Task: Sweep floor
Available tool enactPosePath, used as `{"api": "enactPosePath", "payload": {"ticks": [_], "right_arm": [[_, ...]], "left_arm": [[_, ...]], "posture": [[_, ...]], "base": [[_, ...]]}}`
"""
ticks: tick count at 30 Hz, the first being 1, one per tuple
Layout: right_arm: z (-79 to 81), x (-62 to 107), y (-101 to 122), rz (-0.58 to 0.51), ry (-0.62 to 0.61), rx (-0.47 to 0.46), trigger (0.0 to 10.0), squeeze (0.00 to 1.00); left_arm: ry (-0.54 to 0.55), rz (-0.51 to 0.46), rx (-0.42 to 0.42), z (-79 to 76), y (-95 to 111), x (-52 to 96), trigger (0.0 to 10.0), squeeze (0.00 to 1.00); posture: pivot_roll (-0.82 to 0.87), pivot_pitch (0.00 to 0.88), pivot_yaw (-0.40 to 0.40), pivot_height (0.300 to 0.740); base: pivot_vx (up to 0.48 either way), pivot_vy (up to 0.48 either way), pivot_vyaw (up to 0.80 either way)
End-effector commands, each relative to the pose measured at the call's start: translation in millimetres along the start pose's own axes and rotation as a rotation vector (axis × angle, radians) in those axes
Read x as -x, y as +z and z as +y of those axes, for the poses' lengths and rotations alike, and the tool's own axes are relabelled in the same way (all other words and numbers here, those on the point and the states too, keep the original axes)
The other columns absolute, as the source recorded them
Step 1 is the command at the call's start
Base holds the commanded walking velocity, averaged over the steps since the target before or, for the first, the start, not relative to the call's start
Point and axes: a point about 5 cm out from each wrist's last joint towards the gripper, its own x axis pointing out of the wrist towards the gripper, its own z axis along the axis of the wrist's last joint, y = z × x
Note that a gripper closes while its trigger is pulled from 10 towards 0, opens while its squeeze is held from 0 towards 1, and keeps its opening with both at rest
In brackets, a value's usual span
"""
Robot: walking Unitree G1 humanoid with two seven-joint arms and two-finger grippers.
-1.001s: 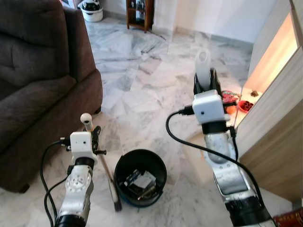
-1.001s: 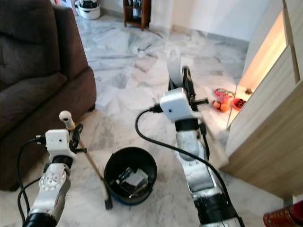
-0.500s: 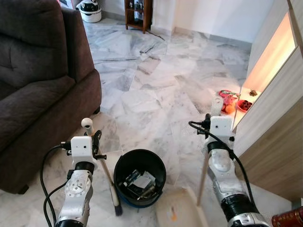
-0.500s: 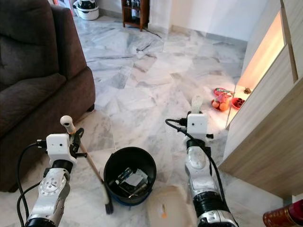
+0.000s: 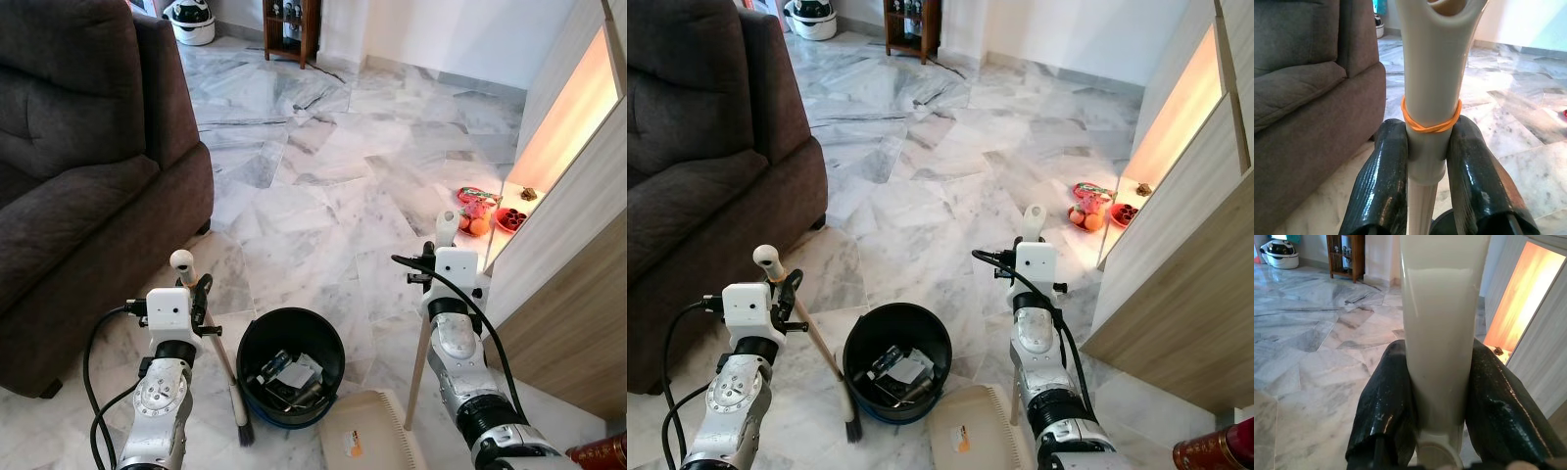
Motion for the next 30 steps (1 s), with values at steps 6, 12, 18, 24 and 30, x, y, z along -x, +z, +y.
{"api": "enactPosePath", "payload": {"ticks": [6,12,18,24,30], "right_arm": [[-1.2,-1.2,0.9,-0.02,0.008,0.01,10.0,0.0],[0.8,0.0,-2.7,-0.005,0.024,0.011,10.0,0.0],[4.7,1.7,-6.7,0.016,0.051,0.016,10.0,0.0],[5.7,1.3,-6.3,0.016,0.057,0.013,10.0,0.0],[6.8,1.5,-6.7,0.02,0.059,0.009,10.0,0.0]], "left_arm": [[-0.01,-0.011,0.029,-3.8,3.5,1.0,10.0,0.0],[-0.01,-0.011,0.032,-4.2,3.2,1.2,10.0,0.0],[-0.01,-0.015,0.034,-4.3,3.7,0.6,10.0,0.0],[-0.009,-0.016,0.035,-4.0,3.8,0.4,10.0,0.0],[-0.011,-0.02,0.036,-3.9,4.8,-0.4,10.0,0.0]], "posture": [[0.14,0.125,-0.063,0.74],[0.13,0.127,-0.063,0.74],[0.14,0.127,-0.062,0.74],[0.13,0.123,-0.06,0.74],[0.14,0.118,-0.056,0.74]], "base": [[0.0,0.0,0.0],[0.0,0.0,0.0],[0.0,0.0,0.0],[0.0,0.0,0.0],[0.0,0.0,0.0]]}}
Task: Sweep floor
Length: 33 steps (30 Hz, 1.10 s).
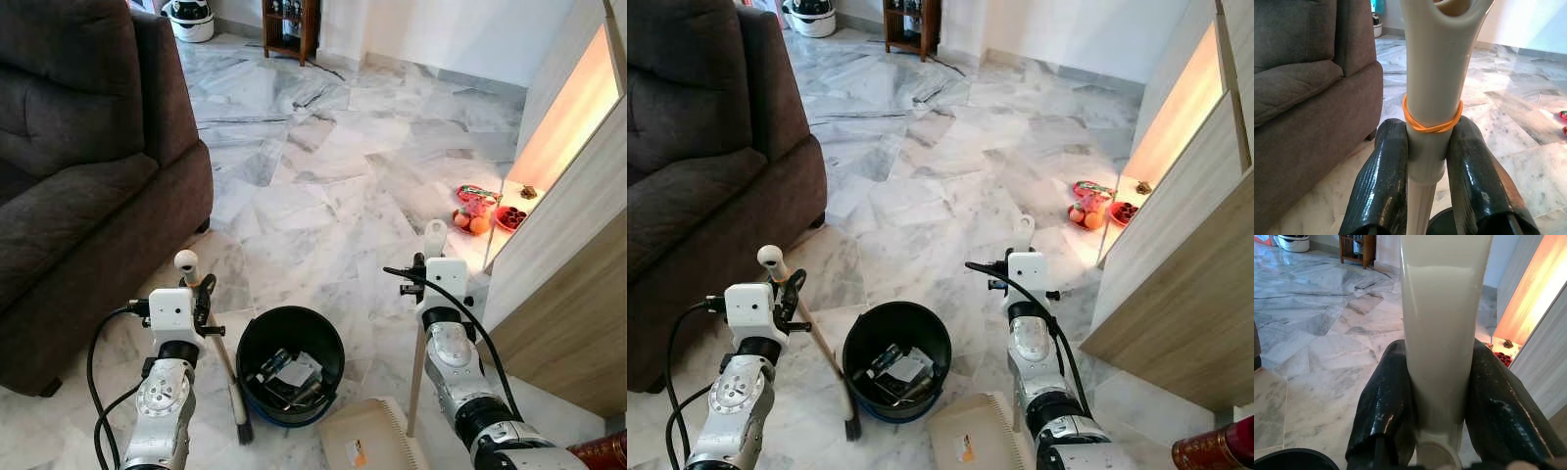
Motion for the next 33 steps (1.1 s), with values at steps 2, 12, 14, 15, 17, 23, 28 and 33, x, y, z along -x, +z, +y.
{"api": "enactPosePath", "payload": {"ticks": [2,12,14,15,17,23,28,33], "right_arm": [[0.9,-3.4,5.2,-0.018,0.006,-0.003,10.0,0.0],[1.6,-2.6,2.9,-0.005,0.015,0.004,10.0,0.0],[1.7,-2.6,2.8,-0.004,0.015,0.004,10.0,0.0],[1.7,-2.6,2.7,-0.004,0.015,0.004,10.0,0.0],[2.3,-2.2,2.1,-0.001,0.018,0.004,10.0,0.0],[3.7,-1.1,-0.5,0.013,0.027,0.006,10.0,0.0],[5.2,-0.6,-1.5,0.021,0.035,0.005,10.0,0.0],[7.9,0.5,-3.8,0.035,0.059,0.005,10.0,0.0]], "left_arm": [[-0.007,-0.015,0.023,-1.5,3.8,-0.6,10.0,0.0],[-0.009,-0.019,0.024,-1.9,4.5,0.2,10.0,0.0],[-0.009,-0.019,0.024,-2.1,4.6,0.1,10.0,0.0],[-0.01,-0.02,0.024,-2.2,4.6,0.0,10.0,0.0],[-0.011,-0.02,0.025,-2.5,4.7,0.0,10.0,0.0],[-0.013,-0.02,0.024,-2.6,4.7,0.4,10.0,0.0],[-0.013,-0.021,0.023,-2.6,5.1,0.2,10.0,0.0],[-0.014,-0.022,0.025,-3.1,5.5,-0.3,10.0,0.0]], "posture": [[0.14,0.118,-0.056,0.74],[0.14,0.112,-0.058,0.74],[0.14,0.112,-0.058,0.74],[0.14,0.112,-0.058,0.74],[0.14,0.108,-0.057,0.74],[0.14,0.099,-0.057,0.74],[0.14,0.099,-0.057,0.74],[0.14,0.101,-0.056,0.74]], "base": [[0.0,0.0,0.0],[-0.187,0.0,0.0],[-0.274,0.0,0.0],[-0.274,0.0,0.0],[-0.277,0.0,0.0],[-0.281,0.0,0.0],[-0.281,0.0,0.0],[-0.282,0.0,0.0]]}}
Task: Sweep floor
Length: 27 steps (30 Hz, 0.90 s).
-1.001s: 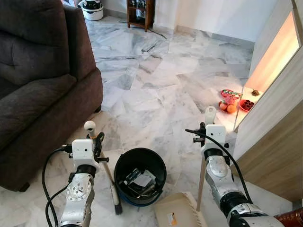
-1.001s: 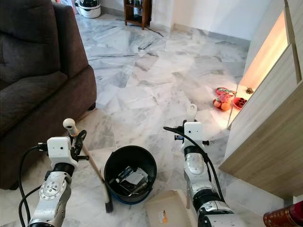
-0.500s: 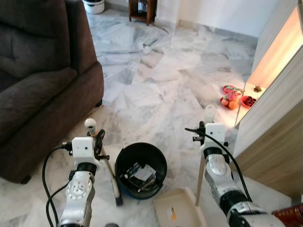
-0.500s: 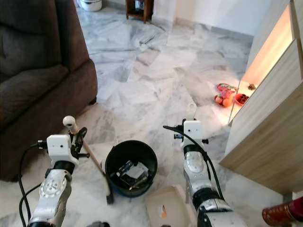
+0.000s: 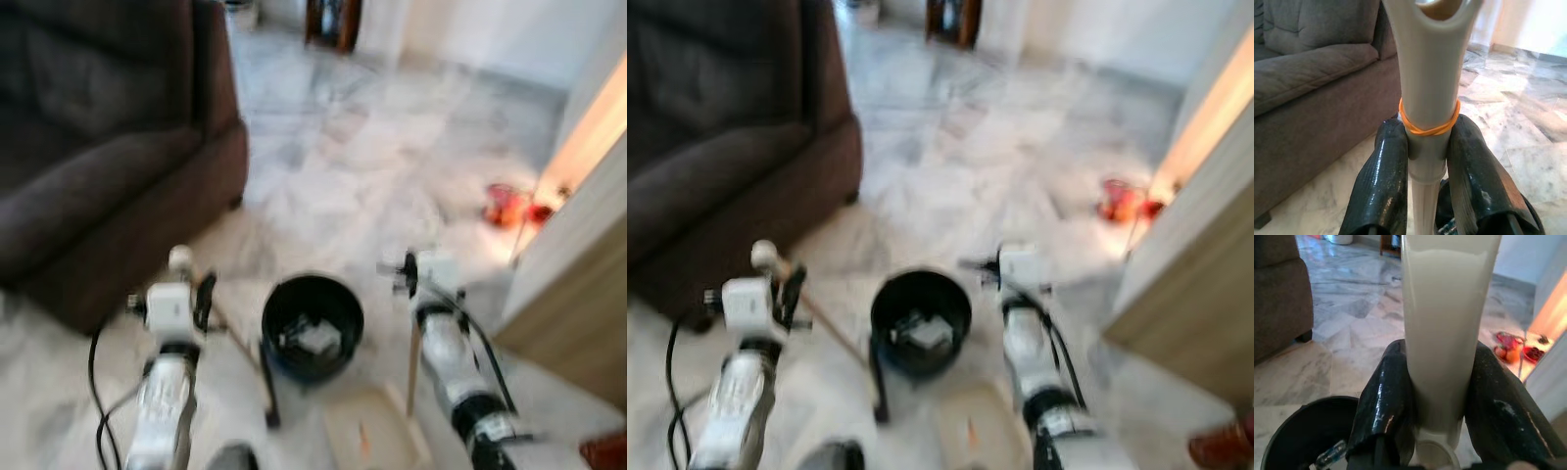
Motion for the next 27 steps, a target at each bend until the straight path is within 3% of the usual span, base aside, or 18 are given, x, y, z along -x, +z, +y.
{"api": "enactPosePath", "payload": {"ticks": [1,17,27], "right_arm": [[-0.7,0.6,-1.9,0.011,0.009,0.006,10.0,0.0],[5.9,1.8,-2.6,0.011,0.054,-0.024,10.0,0.0],[8.7,-4.3,10.5,-0.04,0.056,-0.139,10.0,0.0]], "left_arm": [[-0.002,-0.009,-0.01,0.4,2.5,-0.7,10.0,0.0],[0.007,-0.006,-0.008,2.2,2.4,-3.5,10.0,0.0],[0.012,0.001,-0.021,6.3,2.7,-12.2,10.0,0.0]], "posture": [[0.14,0.101,-0.056,0.74],[0.14,0.105,-0.057,0.74],[0.14,0.065,-0.042,0.74]], "base": [[-0.281,0.0,0.0],[-0.284,0.0,0.0],[-0.051,0.0,0.0]]}}
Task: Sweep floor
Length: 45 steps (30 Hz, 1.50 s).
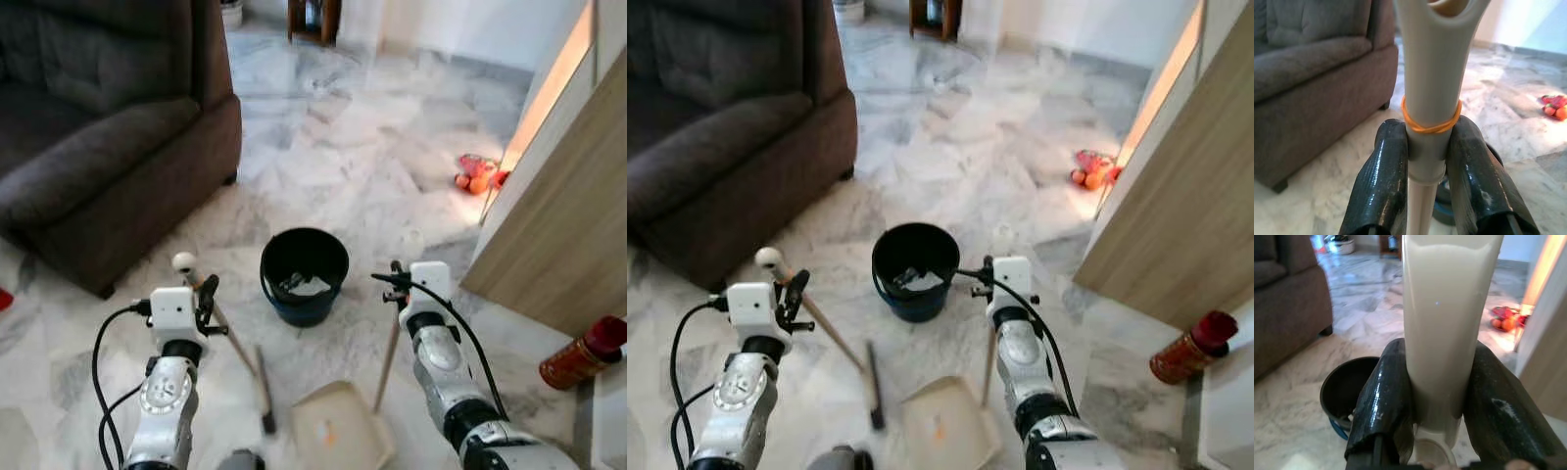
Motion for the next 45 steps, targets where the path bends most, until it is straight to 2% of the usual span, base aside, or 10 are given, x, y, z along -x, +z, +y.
{"api": "enactPosePath", "payload": {"ticks": [1,6,13,23,29,34,37,45], "right_arm": [[0.6,-6.1,11.5,-0.043,-0.001,-0.008,10.0,0.0],[-0.8,-6.2,6.6,0.001,-0.001,-0.027,10.0,0.0],[-7.7,-5.2,-0.1,0.055,-0.026,-0.027,10.0,0.0],[-14.3,-6.1,-3.2,0.103,-0.048,-0.014,10.0,0.0],[-23.9,0.2,-15.6,0.174,-0.072,0.04,10.0,0.0],[-32.8,4.9,-21.8,0.199,-0.087,0.063,10.0,0.0],[-40.5,11.4,-32.1,0.259,-0.115,0.095,10.0,0.0],[-40.9,17.0,-42.8,0.339,-0.102,0.15,10.0,0.0]], "left_arm": [[0.012,-0.011,-0.011,4.9,2.3,-5.4,10.0,0.0],[0.025,0.019,-0.014,10.3,-3.6,-10.9,10.0,0.0],[0.054,0.061,-0.026,22.9,-9.3,-18.7,10.0,0.0],[0.088,0.065,-0.049,40.2,-7.5,-25.7,10.0,0.0],[0.125,0.056,-0.059,51.4,-7.6,-22.1,10.0,0.0],[0.128,0.064,-0.058,50.7,-13.2,-16.6,10.0,0.0],[0.142,0.071,-0.051,53.3,-16.6,-13.8,10.0,0.0],[0.163,0.066,-0.05,58.7,-15.0,-14.4,10.0,0.0]], "posture": [[0.14,0.051,-0.037,0.74],[0.14,0.0,-0.029,0.74],[0.14,0.0,-0.014,0.74],[0.17,0.0,-0.008,0.74],[0.17,0.0,-0.019,0.74],[0.16,0.0,-0.025,0.74],[0.17,0.0,-0.039,0.74],[0.17,0.0,-0.044,0.74]], "base": [[0.0,0.0,0.0],[0.0,0.0,0.0],[0.0,0.0,0.0],[0.0,0.0,0.0],[0.0,0.0,0.0],[0.0,0.0,0.0],[0.0,0.0,0.0],[0.0,0.0,0.0]]}}
